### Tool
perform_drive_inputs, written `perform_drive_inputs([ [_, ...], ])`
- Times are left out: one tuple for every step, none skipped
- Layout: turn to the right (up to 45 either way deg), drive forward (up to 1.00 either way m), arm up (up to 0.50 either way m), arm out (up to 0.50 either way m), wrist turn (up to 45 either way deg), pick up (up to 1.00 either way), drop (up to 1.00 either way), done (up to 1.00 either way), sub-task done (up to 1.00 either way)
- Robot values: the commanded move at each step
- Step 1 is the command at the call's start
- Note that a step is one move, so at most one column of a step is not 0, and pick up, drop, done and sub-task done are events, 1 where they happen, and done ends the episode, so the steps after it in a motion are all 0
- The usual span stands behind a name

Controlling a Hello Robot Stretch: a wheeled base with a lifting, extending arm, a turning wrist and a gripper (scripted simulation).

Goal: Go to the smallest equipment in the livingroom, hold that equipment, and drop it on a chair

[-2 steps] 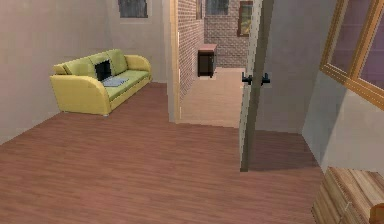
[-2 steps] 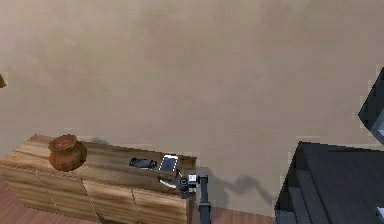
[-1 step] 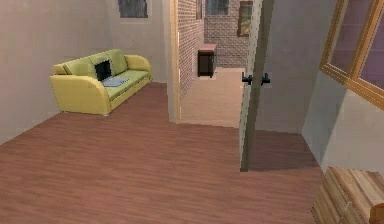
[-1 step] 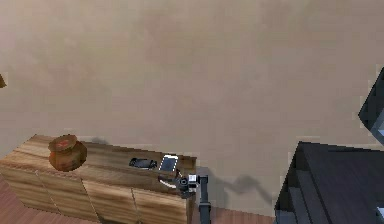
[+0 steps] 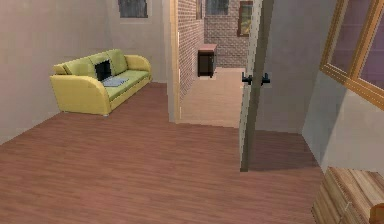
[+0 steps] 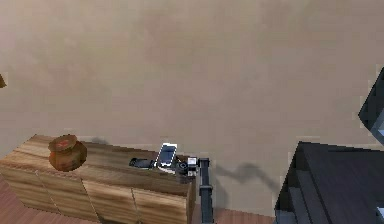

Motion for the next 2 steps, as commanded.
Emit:
perform_drive_inputs([
  [0.0,0.00,0.46,0.00,0.0,0.00,0.00,0.00,0.00],
  [0.0,0.00,0.00,0.00,-45.0,0.00,0.00,0.00,0.00],
])
